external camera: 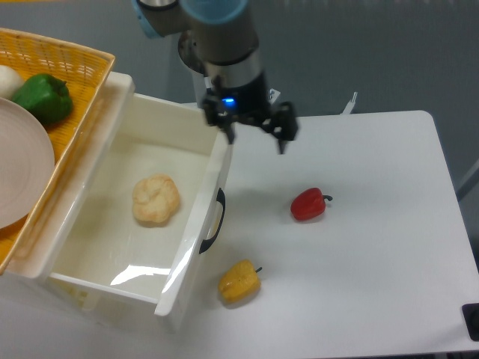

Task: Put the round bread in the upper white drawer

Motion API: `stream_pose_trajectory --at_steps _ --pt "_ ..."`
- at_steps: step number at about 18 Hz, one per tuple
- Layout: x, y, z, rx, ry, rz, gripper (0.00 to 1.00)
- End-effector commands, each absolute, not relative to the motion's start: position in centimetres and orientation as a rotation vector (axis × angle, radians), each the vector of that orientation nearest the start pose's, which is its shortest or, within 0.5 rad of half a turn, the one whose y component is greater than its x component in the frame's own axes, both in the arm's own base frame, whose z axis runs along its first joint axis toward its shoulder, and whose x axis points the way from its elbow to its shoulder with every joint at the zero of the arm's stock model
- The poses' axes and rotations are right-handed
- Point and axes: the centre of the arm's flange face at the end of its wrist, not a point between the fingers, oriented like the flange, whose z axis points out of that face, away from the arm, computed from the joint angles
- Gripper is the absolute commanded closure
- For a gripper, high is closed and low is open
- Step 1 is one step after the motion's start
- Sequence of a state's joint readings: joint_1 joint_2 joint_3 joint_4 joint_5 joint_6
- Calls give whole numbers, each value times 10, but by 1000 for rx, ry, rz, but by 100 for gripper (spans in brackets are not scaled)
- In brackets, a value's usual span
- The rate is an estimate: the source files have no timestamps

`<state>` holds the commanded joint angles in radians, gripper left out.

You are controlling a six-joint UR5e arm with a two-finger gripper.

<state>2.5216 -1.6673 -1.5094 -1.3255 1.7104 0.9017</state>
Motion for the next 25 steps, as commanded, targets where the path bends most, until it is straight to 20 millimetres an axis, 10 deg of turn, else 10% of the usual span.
stream_pose_trajectory --at_steps 12,18,25 --pt "-543 352 358 -3201 111 215 0" --pt "-583 347 310 -3172 61 208 0" --pt "-598 328 310 -3114 279 171 0"
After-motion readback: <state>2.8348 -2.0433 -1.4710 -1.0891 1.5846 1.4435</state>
